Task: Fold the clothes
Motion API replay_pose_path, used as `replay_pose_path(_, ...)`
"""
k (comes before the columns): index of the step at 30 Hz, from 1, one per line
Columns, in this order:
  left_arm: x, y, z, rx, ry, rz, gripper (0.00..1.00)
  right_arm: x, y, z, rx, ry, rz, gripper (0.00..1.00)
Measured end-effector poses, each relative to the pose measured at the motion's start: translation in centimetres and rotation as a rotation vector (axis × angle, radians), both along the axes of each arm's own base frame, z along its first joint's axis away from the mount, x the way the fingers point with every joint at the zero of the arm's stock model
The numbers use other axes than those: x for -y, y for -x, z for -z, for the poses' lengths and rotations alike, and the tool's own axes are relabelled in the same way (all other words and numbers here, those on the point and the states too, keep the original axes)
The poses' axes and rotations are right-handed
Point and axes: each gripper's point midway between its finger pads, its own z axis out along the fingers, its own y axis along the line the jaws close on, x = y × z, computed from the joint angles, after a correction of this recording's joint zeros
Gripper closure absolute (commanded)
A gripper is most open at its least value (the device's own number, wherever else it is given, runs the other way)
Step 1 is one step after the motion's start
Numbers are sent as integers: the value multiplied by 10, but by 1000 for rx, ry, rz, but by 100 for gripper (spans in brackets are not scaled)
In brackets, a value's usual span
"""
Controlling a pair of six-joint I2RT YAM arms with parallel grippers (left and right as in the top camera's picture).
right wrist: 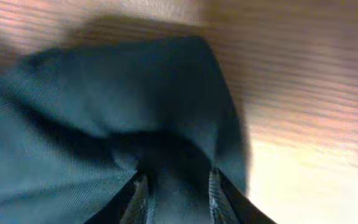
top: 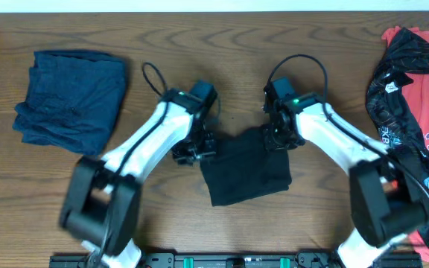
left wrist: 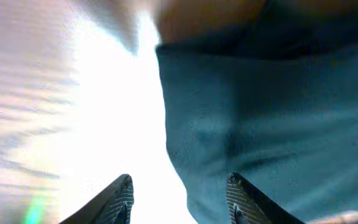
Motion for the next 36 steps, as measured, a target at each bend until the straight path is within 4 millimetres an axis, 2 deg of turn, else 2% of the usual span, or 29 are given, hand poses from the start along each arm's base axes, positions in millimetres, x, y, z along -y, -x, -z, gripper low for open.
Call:
replay_pose_path(3, 3, -31, -32, 222, 36, 22, 37, 1, 0, -40, 79, -29, 0, 68)
replay_pose_path(5, 5, -46, -46, 317, 48, 51, 37, 0, 5, -65, 114, -60, -3, 68)
replay_pose_path(7, 7, -55, -49, 365, 46, 81, 37, -1, 12, -80, 119, -84, -9, 67)
replay_pose_path(9, 7, -59, -43, 372, 34, 105, 37, -2, 23, -82, 88, -88, -15, 67)
replay_pose_path(14, 6, -55, -7, 276, -9, 164, 37, -14, 48, -61, -4, -84, -63, 67)
replay_pose_path(19, -2, -37, 31, 125, -63, 194, 37, -22, 78, -25, -99, -68, -94, 67)
replay_pose_path(26, -15, -9, 50, -33, -116, 204, 38, -14, 110, 21, -168, -58, -72, 67)
replay_pose_path(30, -21, 4, 50, -92, -136, 207, 39, -12, 115, 38, -153, -76, -52, 67)
replay_pose_path(36, -26, 17, 48, -148, -152, 212, 39, -16, 94, 38, -21, -111, -17, 65)
